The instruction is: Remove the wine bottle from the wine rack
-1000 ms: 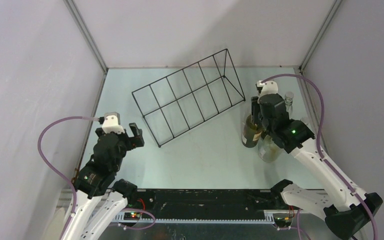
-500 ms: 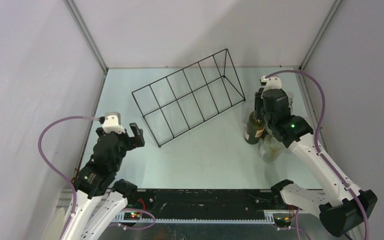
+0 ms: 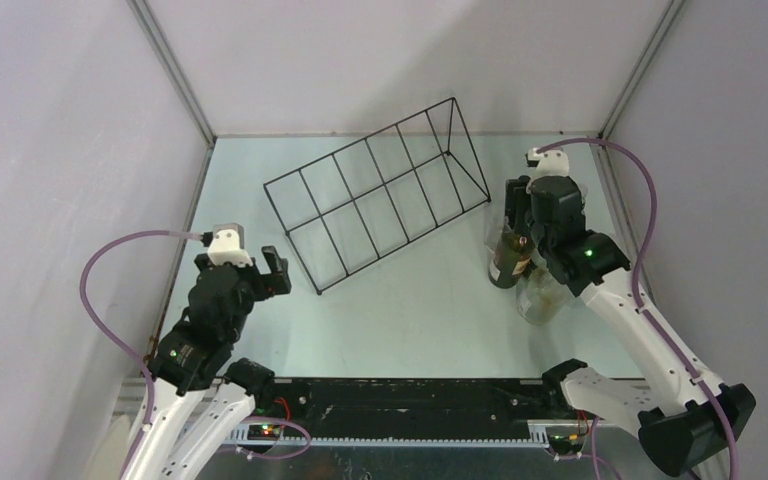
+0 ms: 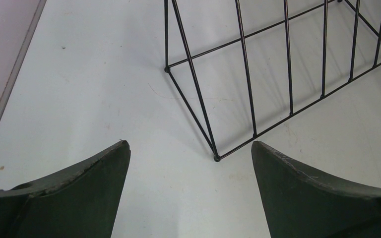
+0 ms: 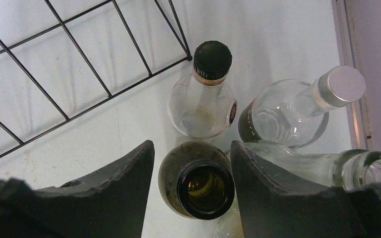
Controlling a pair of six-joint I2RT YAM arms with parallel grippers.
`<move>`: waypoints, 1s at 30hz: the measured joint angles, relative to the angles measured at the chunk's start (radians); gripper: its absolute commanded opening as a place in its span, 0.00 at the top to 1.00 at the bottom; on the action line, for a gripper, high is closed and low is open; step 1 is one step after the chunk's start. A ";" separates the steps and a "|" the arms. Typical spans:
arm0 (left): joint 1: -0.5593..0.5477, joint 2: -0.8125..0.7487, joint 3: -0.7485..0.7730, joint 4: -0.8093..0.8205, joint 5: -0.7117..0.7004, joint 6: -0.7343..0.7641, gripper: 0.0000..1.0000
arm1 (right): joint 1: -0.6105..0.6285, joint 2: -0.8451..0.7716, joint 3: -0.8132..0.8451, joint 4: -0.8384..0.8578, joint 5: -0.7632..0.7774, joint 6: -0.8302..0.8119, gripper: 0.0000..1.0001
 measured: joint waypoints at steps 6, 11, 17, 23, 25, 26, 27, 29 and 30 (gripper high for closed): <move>0.000 0.000 -0.008 0.000 0.000 0.000 0.00 | 0.000 -0.060 0.000 0.012 -0.003 -0.008 0.20; 0.000 0.016 -0.008 -0.001 0.000 -0.002 0.00 | 0.000 -0.137 0.025 0.012 -0.012 -0.024 0.10; 0.000 0.035 -0.008 -0.009 0.000 -0.011 0.00 | 0.000 -0.154 0.180 -0.026 -0.089 -0.042 0.01; 0.000 0.018 -0.004 -0.024 -0.014 -0.020 0.00 | 0.000 -0.214 0.243 -0.056 -0.199 -0.038 0.00; 0.000 -0.002 -0.004 -0.031 -0.030 -0.020 0.00 | 0.000 -0.237 0.243 -0.079 -0.226 -0.034 0.00; 0.000 -0.015 -0.004 -0.033 -0.039 -0.021 0.00 | 0.000 -0.249 0.243 -0.093 -0.238 -0.033 0.00; 0.000 -0.028 -0.003 -0.034 -0.048 -0.021 0.00 | 0.000 -0.261 0.243 -0.105 -0.246 -0.032 0.00; 0.000 -0.053 -0.003 -0.035 -0.064 -0.021 0.00 | 0.000 -0.286 0.241 -0.123 -0.262 -0.032 0.00; 0.000 -0.066 -0.003 -0.035 -0.072 -0.021 0.00 | 0.000 -0.304 0.232 -0.120 -0.268 -0.031 0.00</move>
